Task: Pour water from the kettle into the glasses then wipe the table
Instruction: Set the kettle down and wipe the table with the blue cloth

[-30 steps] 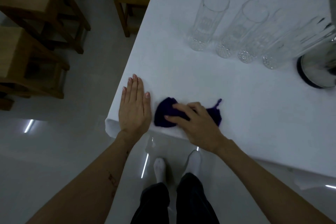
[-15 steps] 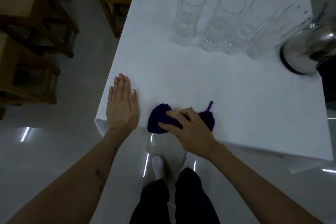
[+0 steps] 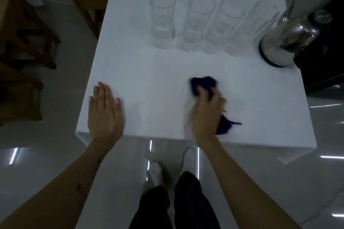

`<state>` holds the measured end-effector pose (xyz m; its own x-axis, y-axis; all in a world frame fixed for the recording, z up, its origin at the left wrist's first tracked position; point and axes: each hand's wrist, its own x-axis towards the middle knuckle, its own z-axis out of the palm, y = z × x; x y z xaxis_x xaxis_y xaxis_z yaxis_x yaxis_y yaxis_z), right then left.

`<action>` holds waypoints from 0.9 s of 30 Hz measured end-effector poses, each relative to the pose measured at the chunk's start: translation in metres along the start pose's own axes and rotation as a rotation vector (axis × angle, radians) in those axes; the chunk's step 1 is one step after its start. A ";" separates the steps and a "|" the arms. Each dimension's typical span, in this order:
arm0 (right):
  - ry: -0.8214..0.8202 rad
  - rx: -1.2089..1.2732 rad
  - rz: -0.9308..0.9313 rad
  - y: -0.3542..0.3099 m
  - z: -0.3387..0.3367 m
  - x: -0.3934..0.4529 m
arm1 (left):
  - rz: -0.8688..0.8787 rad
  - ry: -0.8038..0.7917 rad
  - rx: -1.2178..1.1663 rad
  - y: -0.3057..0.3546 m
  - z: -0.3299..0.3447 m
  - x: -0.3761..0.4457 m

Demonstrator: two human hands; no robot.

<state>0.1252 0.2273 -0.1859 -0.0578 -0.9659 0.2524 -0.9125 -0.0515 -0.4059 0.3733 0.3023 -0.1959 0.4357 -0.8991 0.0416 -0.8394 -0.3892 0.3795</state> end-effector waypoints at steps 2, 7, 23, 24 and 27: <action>-0.087 0.047 -0.287 -0.030 0.011 -0.015 | 0.006 -0.008 0.002 -0.001 -0.001 0.000; -0.349 0.098 -0.859 0.017 -0.010 -0.040 | 0.025 -0.022 -0.008 -0.001 -0.004 0.000; 0.225 -0.101 0.677 0.100 -0.029 0.091 | 0.177 0.009 0.052 0.090 0.020 0.008; 0.162 -0.101 0.545 0.084 -0.020 0.092 | 0.210 0.003 0.042 0.101 0.026 0.011; -0.075 -0.025 -0.101 0.058 -0.012 0.066 | 0.219 -0.019 0.056 0.122 0.036 0.019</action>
<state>0.0635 0.1640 -0.1823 0.0647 -0.9724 0.2240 -0.9221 -0.1441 -0.3592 0.2675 0.2303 -0.1818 0.2357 -0.9667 0.0996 -0.9302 -0.1947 0.3112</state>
